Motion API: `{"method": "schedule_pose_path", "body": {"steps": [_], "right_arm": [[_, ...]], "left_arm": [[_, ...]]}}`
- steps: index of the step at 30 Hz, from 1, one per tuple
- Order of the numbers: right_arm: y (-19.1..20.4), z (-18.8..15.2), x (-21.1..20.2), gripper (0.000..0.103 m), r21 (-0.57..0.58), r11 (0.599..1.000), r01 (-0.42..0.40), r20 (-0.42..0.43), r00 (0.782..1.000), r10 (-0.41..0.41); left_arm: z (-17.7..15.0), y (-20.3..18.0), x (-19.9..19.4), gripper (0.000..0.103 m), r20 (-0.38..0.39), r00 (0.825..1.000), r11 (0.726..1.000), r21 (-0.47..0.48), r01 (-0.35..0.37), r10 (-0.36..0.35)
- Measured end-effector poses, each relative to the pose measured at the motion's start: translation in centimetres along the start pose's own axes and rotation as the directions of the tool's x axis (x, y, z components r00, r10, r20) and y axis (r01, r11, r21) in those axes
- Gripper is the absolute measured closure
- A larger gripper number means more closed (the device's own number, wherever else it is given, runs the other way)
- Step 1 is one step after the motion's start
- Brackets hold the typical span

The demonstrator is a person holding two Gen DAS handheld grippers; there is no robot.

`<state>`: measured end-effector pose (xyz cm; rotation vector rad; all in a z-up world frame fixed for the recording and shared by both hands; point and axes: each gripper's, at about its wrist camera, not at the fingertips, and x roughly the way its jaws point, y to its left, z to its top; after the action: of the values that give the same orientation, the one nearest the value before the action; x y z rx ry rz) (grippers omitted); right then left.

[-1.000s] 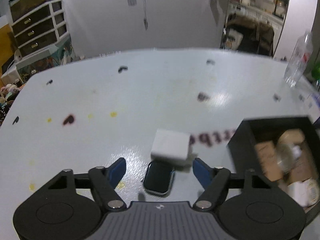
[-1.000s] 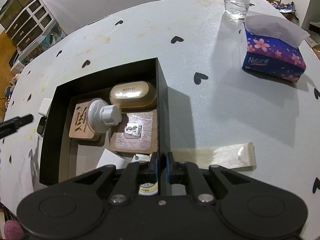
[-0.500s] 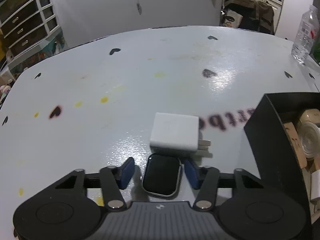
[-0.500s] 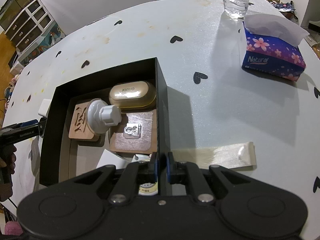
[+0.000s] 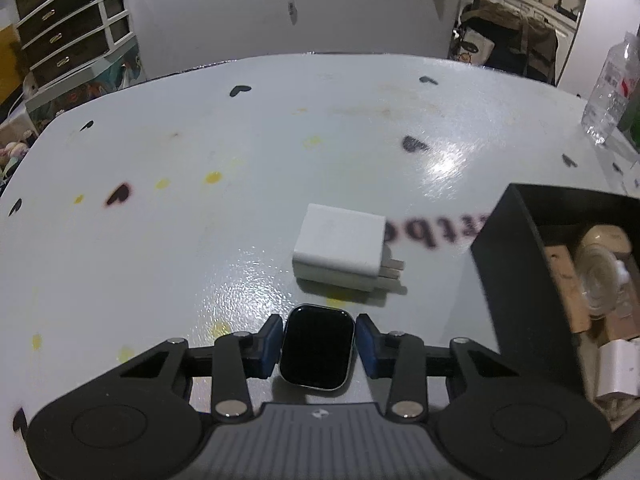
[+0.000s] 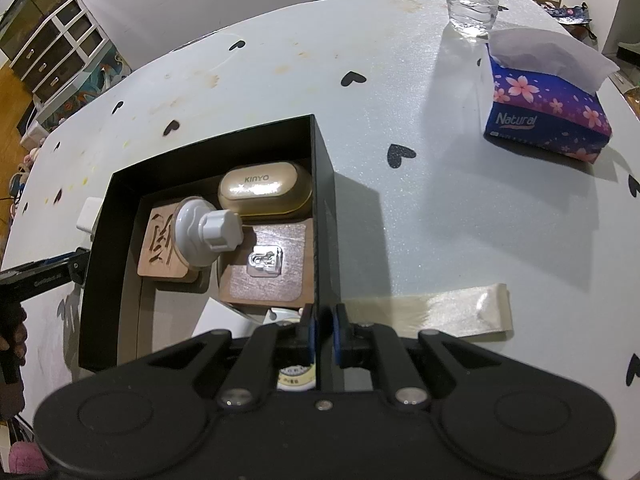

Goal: Organize rigid objects
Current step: 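Carry the smartwatch into the black box and release it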

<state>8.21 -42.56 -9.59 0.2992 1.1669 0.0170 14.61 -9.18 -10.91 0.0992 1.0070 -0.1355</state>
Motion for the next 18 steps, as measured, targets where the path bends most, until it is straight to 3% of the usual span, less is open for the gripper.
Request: {"method": "schedule_pose_path", "body": {"steps": [8, 13, 18], "right_arm": [[0.1, 0.0, 0.0, 0.094, -0.001, 1.0, 0.0, 0.001, 1.0, 0.0], [0.0, 0.0, 0.0, 0.094, 0.0, 1.0, -0.001, 0.001, 1.0, 0.001], [0.1, 0.0, 0.0, 0.094, 0.0, 1.0, -0.001, 0.001, 1.0, 0.001]], "left_arm": [[0.8, -2.7, -5.5, 0.063, 0.091, 0.991, 0.995, 0.031, 0.097, -0.099], [1.7, -5.8, -8.0, 0.063, 0.137, 0.97, 0.978, 0.096, 0.187, -0.199], [2.2, -8.9, -9.0, 0.063, 0.133, 0.948, 0.951, 0.158, 0.267, -0.289]]}}
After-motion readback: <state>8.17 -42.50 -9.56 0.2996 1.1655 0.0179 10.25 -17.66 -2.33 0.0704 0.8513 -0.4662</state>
